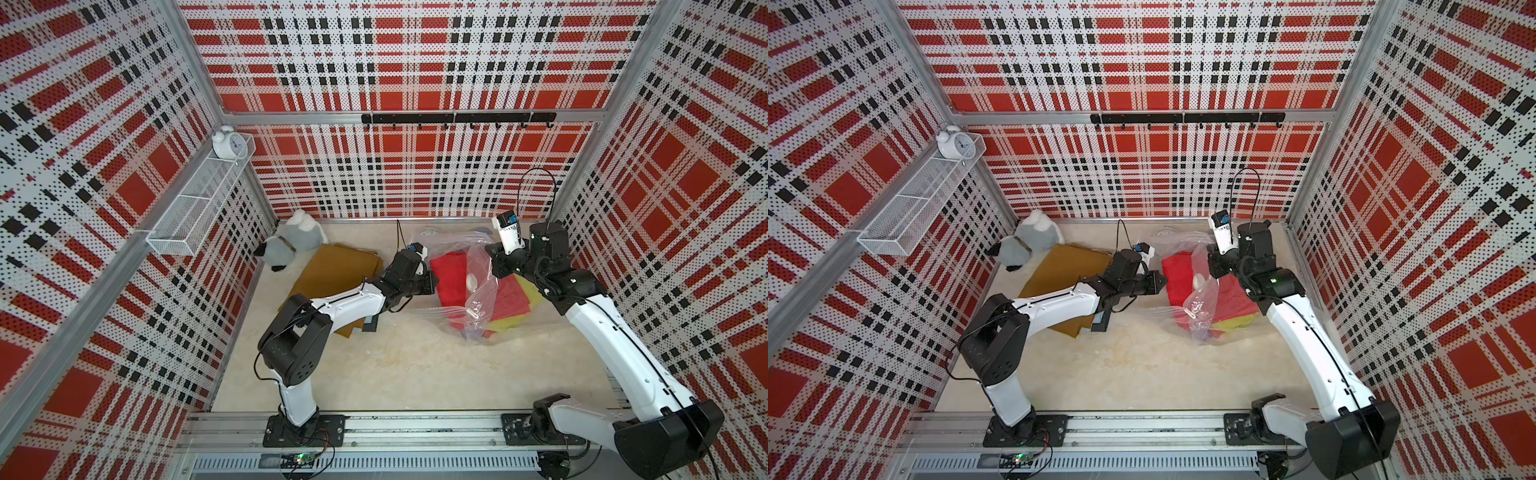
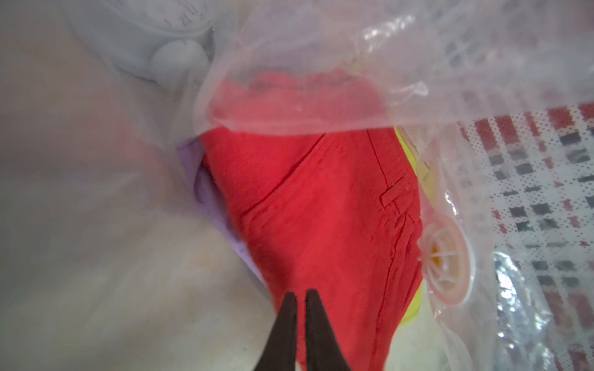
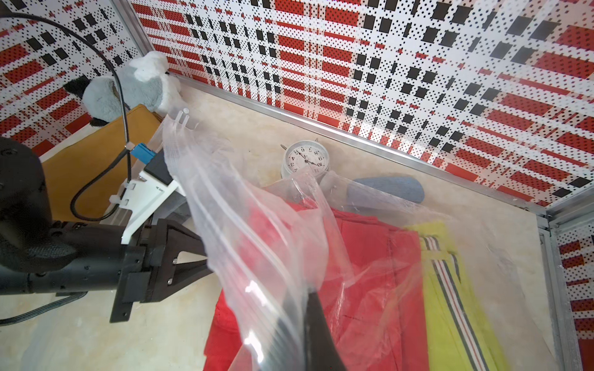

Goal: Take the trousers out of the vacuum bag
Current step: Take out the trousers from the vacuum bag.

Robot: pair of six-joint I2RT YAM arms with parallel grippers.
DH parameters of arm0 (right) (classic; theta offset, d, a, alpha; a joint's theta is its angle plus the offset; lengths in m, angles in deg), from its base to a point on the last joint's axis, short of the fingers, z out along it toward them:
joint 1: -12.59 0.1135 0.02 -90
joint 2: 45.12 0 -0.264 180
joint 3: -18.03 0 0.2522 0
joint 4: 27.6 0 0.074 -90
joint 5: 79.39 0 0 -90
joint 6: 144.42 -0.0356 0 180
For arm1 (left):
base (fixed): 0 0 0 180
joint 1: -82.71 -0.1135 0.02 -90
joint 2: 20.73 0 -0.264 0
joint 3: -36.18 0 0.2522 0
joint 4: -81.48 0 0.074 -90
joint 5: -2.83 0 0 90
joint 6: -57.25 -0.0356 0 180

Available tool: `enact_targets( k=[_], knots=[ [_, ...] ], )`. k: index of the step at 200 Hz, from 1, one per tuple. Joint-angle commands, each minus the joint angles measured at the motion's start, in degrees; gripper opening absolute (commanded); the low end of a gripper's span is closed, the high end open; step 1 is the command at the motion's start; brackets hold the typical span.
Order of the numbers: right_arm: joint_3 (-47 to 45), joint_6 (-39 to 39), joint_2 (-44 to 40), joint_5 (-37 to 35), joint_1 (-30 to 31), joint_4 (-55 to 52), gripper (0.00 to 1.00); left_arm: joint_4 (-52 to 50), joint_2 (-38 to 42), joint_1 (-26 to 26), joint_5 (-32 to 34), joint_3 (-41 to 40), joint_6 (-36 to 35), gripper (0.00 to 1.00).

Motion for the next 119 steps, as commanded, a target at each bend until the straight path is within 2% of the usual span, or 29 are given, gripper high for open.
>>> enact_targets(
  k=[1,23,53,82,119],
  knots=[
    [1.31,0.04,-0.09,0.22,0.27,2.43,0.00,4.08,-0.18,-0.38,0.03,-0.66,0.75,0.27],
    [1.26,0.01,0.00,0.25,0.27,2.34,0.00,4.83,-0.71,-0.07,-0.51,-1.15,1.47,0.47],
    [1.00,-0.03,-0.18,0.41,0.27,2.25,0.00,4.99,-0.32,0.58,0.65,-2.16,2.26,0.63],
    [0.50,-0.13,-0.18,0.67,0.23,2.38,0.00,5.14,-0.76,0.99,1.92,-4.20,3.47,0.69],
    [-0.29,-0.12,-0.26,0.85,0.27,2.81,0.00,9.81,-2.37,2.14,-0.42,-6.97,4.52,0.74]
  ],
)
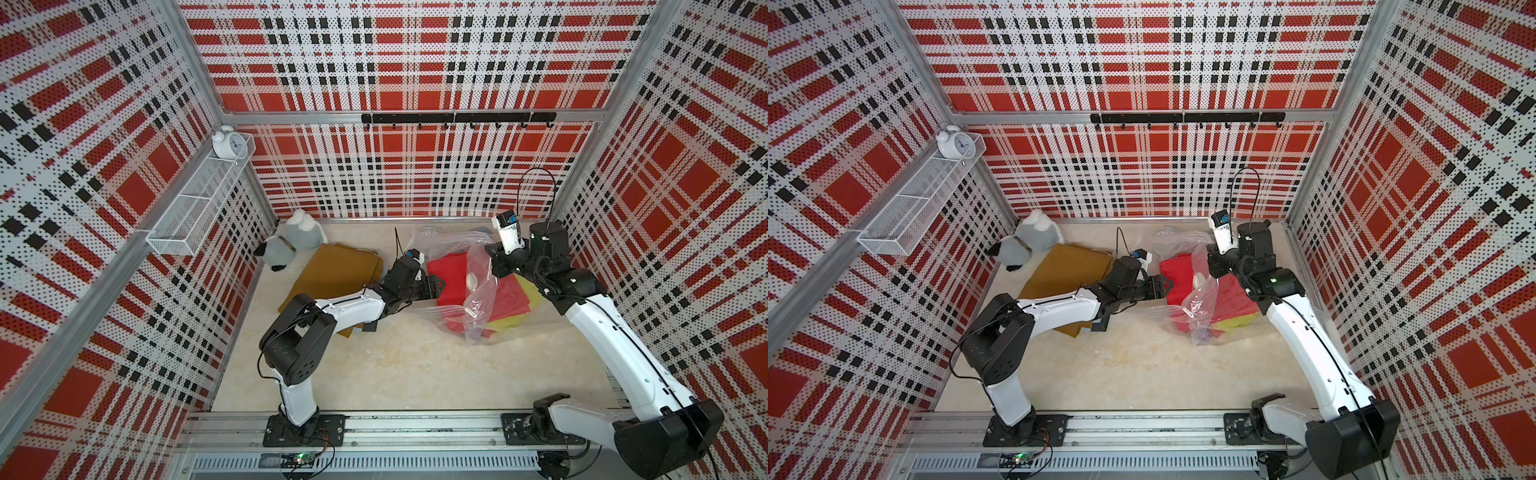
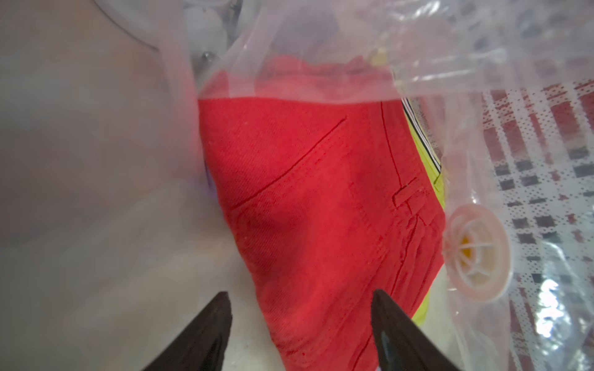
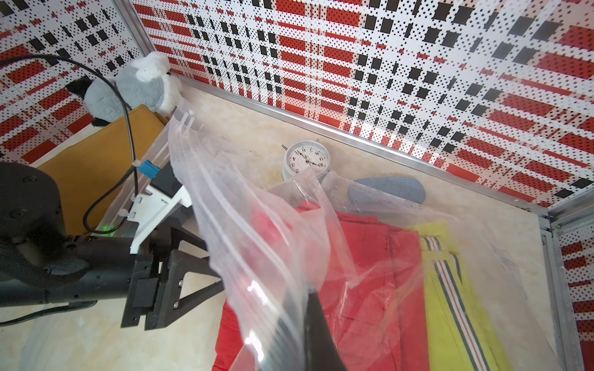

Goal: Take the trousers out of the vacuum bag
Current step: Take out the trousers from the vacuum bag.

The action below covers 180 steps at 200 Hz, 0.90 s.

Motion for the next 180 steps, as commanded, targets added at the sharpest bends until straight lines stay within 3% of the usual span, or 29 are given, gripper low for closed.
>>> enact_targets(
  k=[1,116,180],
  knots=[
    [-0.24,-0.10,-0.31,0.65,0.27,2.84,0.00,4.70,-1.58,1.09,-1.04,-1.64,0.83,0.75],
    [-1.73,-0.45,-1.02,0.97,0.25,3.59,0.00,14.26,-9.57,1.77,-7.19,-0.23,2.40,0.78],
    [-2.15,-0.40,-1.23,0.83,0.26,3.68,0.00,22.38,-11.78,1.68,-12.70,-0.17,4.37,0.69]
  ],
)
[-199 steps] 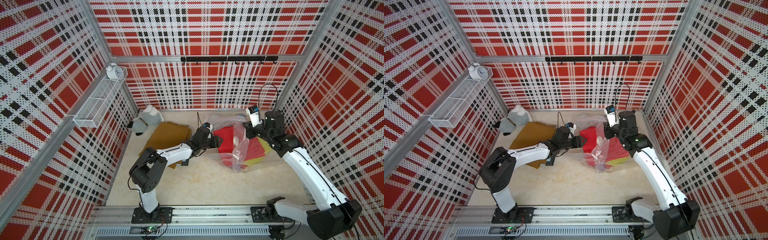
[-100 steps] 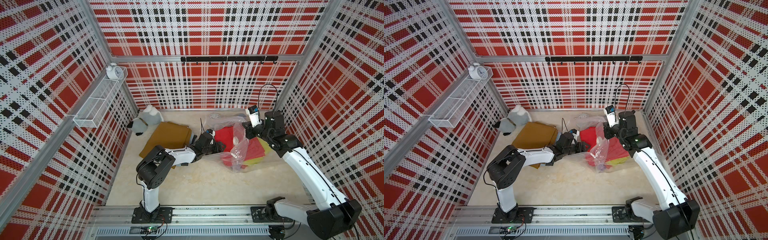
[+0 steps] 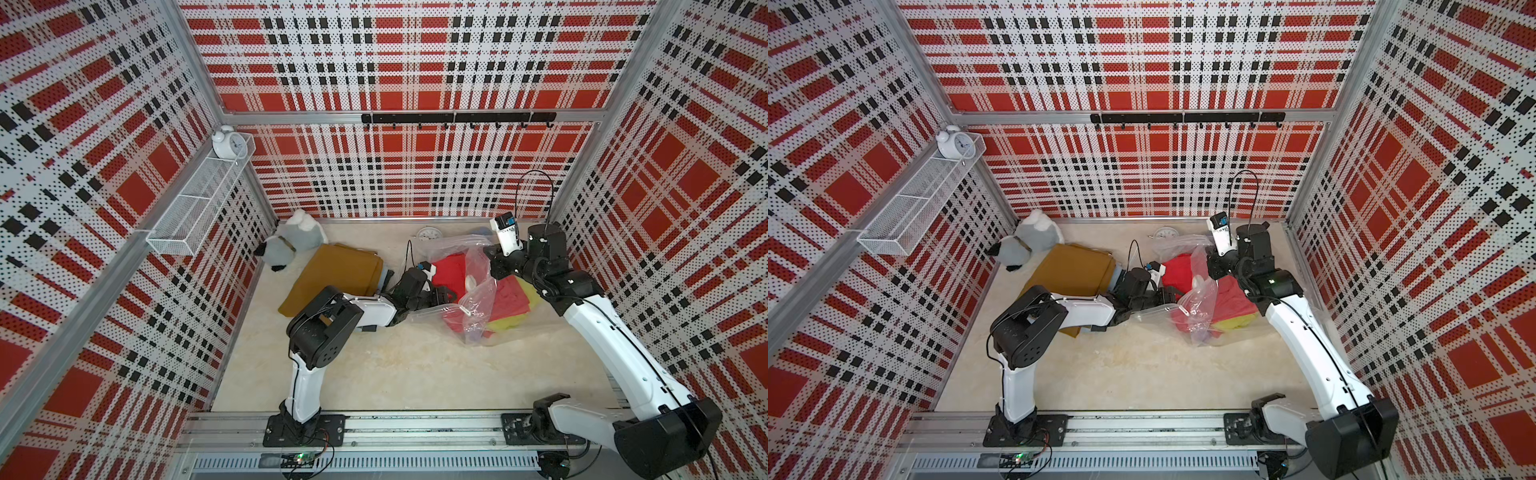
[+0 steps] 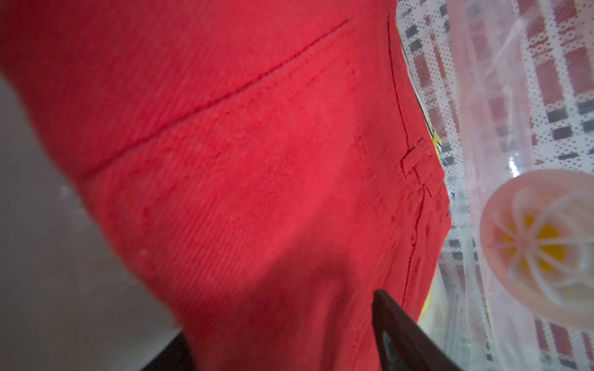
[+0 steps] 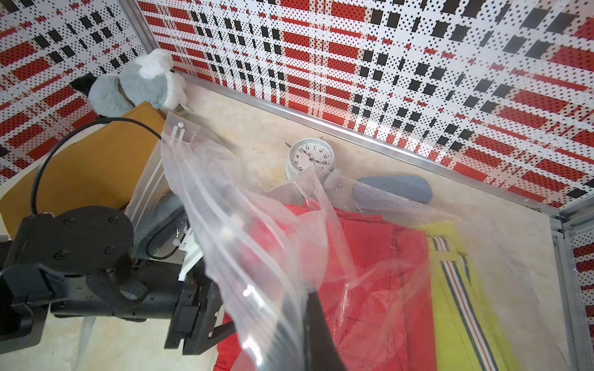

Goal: Take the trousers out of the vacuum bag
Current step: Take out the trousers from the vacuum bag.

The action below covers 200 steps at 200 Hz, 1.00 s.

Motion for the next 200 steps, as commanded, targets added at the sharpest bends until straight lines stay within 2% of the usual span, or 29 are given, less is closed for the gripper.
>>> enact_targets(
  k=[1,44,65,88,118,126,157,200],
  knots=[
    [-0.62,-0.37,-1.23,0.07,0.27,2.36,0.00,7.52,-1.34,-0.07,-3.95,0.24,1.65,0.69],
    [-0.70,-0.43,-1.34,0.09,0.27,2.43,0.00,11.61,-1.59,0.10,-5.85,-0.20,2.81,0.62],
    [-0.97,-0.40,-1.51,0.02,0.23,2.62,0.00,12.43,-1.67,0.42,-6.32,0.22,2.51,0.63],
    [-1.08,-0.62,-1.44,0.30,0.27,2.75,0.00,12.49,-3.84,0.72,-6.90,1.82,2.75,0.68],
    [-1.07,-0.41,-1.69,0.07,0.27,2.59,0.00,13.39,-6.04,0.72,-7.56,3.00,3.89,0.68],
    [-1.18,-0.36,-1.85,0.03,0.23,2.61,0.00,13.57,-6.15,0.72,-7.50,3.08,4.06,0.63],
    [-1.32,-0.22,-1.91,-0.07,0.22,2.90,0.00,13.76,-5.16,0.54,-6.83,2.54,4.26,0.33],
    [-1.25,-0.03,-1.75,0.02,0.27,3.15,0.00,13.82,-2.44,-0.25,-6.09,0.83,4.44,0.14]
  ],
)
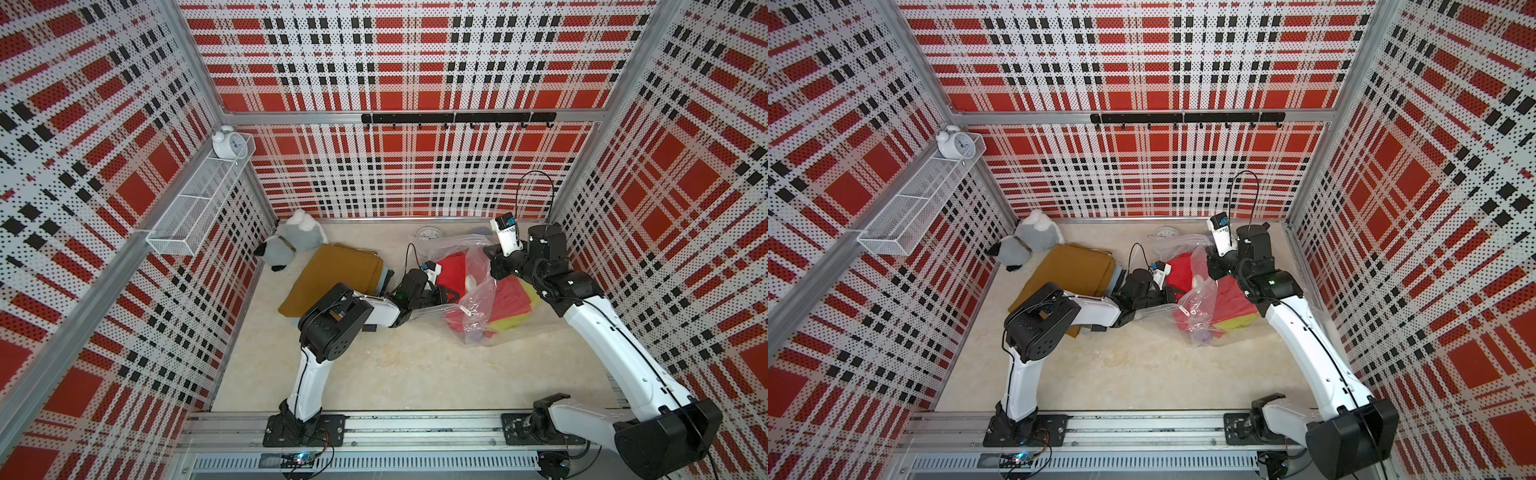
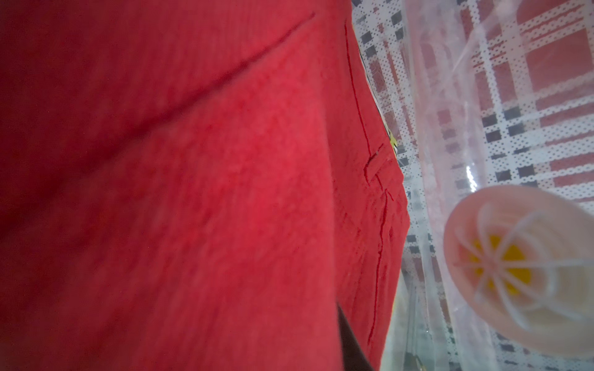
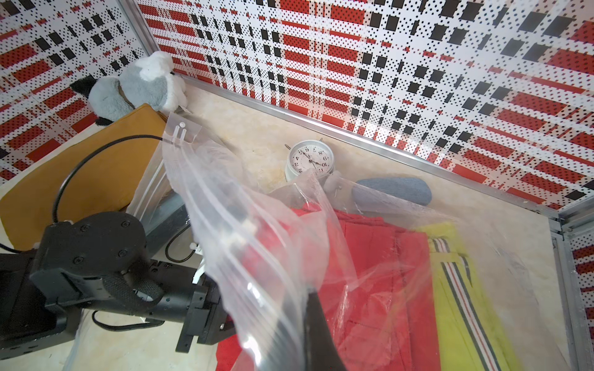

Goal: Take the trousers out of the vacuum bag
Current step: Take out the trousers from the vacuum bag.

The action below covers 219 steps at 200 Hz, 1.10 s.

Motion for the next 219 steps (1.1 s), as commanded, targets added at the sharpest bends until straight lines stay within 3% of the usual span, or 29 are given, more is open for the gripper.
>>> enact_targets(
  k=[1,54,100,161,219],
  knots=[
    [-0.54,0.03,-1.48,0.02,0.27,2.22,0.00,3.05,2.94,-0.27,-0.46,-0.52,-0.40,0.14],
    [-0.37,0.15,-1.05,-0.32,0.27,2.28,0.00,2.55,7.45,-0.55,-0.02,-1.91,-0.96,0.00],
    [0.04,-0.31,-0.19,-1.93,0.26,2.49,0.00,-3.97,11.88,0.23,1.87,-1.14,-5.32,0.00],
    [-0.49,-1.09,1.20,-4.37,0.25,2.93,0.00,-24.54,20.26,2.97,13.41,4.03,-19.41,0.00],
    [-1.01,-1.78,2.19,-5.22,0.12,3.75,0.00,-31.95,26.61,1.62,16.35,6.70,-23.04,0.00]
  ],
)
